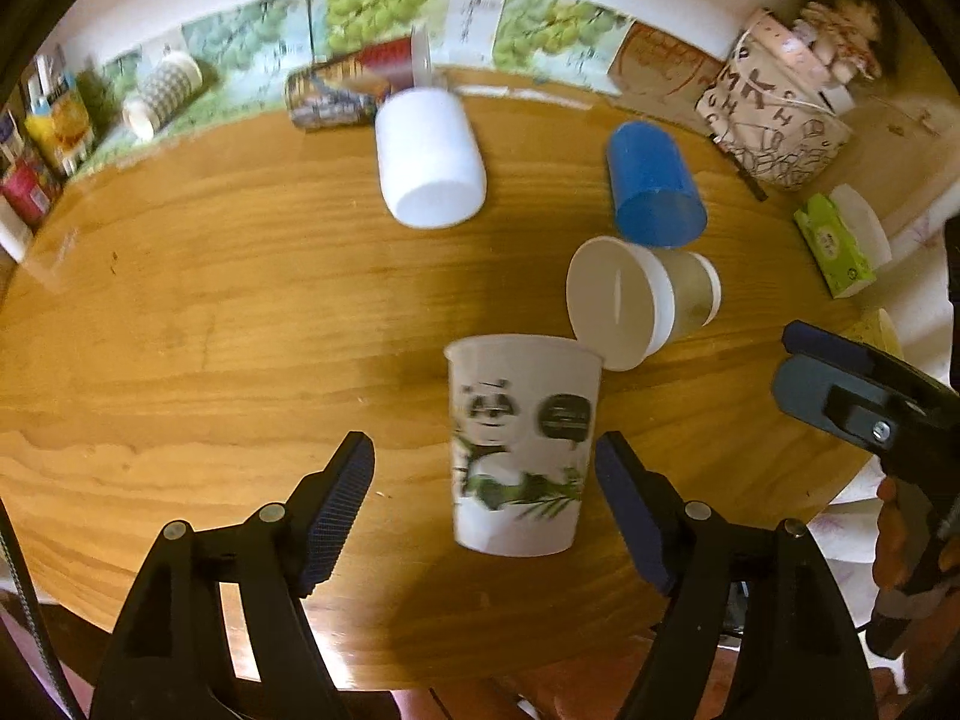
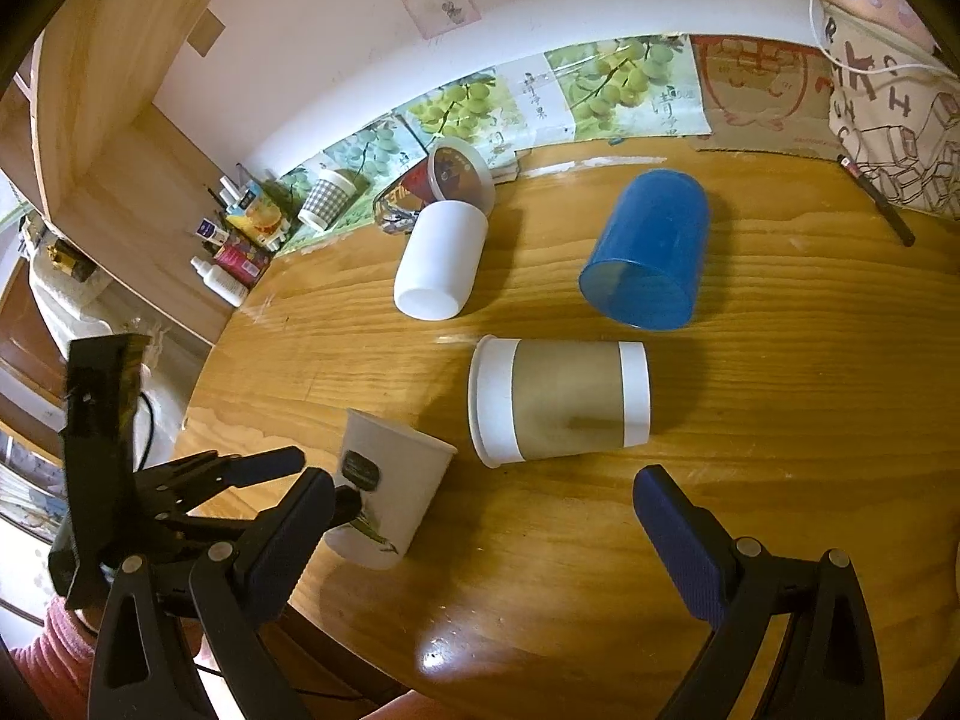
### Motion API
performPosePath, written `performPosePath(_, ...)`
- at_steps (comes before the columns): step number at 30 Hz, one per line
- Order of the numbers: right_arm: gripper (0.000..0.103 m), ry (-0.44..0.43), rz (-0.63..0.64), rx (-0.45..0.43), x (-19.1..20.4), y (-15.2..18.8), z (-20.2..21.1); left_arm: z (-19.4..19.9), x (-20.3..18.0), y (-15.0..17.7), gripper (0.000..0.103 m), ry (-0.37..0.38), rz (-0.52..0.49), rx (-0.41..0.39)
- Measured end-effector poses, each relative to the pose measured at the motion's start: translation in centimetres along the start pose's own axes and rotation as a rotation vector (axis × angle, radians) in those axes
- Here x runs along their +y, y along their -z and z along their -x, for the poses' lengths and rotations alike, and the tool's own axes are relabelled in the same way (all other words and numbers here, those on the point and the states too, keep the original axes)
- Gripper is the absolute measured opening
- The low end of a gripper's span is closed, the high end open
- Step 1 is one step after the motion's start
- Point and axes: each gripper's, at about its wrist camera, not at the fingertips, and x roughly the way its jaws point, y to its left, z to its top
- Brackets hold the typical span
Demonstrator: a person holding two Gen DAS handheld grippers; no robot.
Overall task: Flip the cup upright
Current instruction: 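Rotate the left tool to turn the held cup rim-up, then grasp the panda-print cup with the right gripper while the left gripper releases it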
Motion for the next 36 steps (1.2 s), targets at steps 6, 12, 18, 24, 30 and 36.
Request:
performPosePath(6, 0.100, 0.024, -0.025, -0.023, 1.3, 0.4, 0.0, 1.3, 0.6, 0.5, 0.079, 0.005, -0.084, -0.057)
performPosePath(12, 0.100, 0.053, -0.086, -0.031, 2.7, 1.1, -0.9, 2.7, 1.8, 1.1, 0.079, -0.004, -0.140, -0.128)
performPosePath(18, 0.100, 0.078, -0.151, -0.033, 4.3, 1.8, -2.3, 4.6, 3.1, 1.7, 0.079, -0.063, -0.230, -0.247)
performPosePath(24, 0.100, 0.148, -0.212, -0.028, 5.3, 2.3, -4.0, 7.2, 5.1, 2.4, 0.079, -0.087, -0.219, -0.406)
performPosePath(30, 0.100, 0.212, -0.279, -0.028, 5.5, 2.6, -5.7, 8.7, 6.9, 3.2, 0.079, -0.072, -0.206, -0.469)
performPosePath(36, 0.100, 0.269, -0.350, -0.036, 4.9, 2.8, -7.0, 9.8, 8.4, 3.8, 0.079, -0.034, -0.228, -0.499)
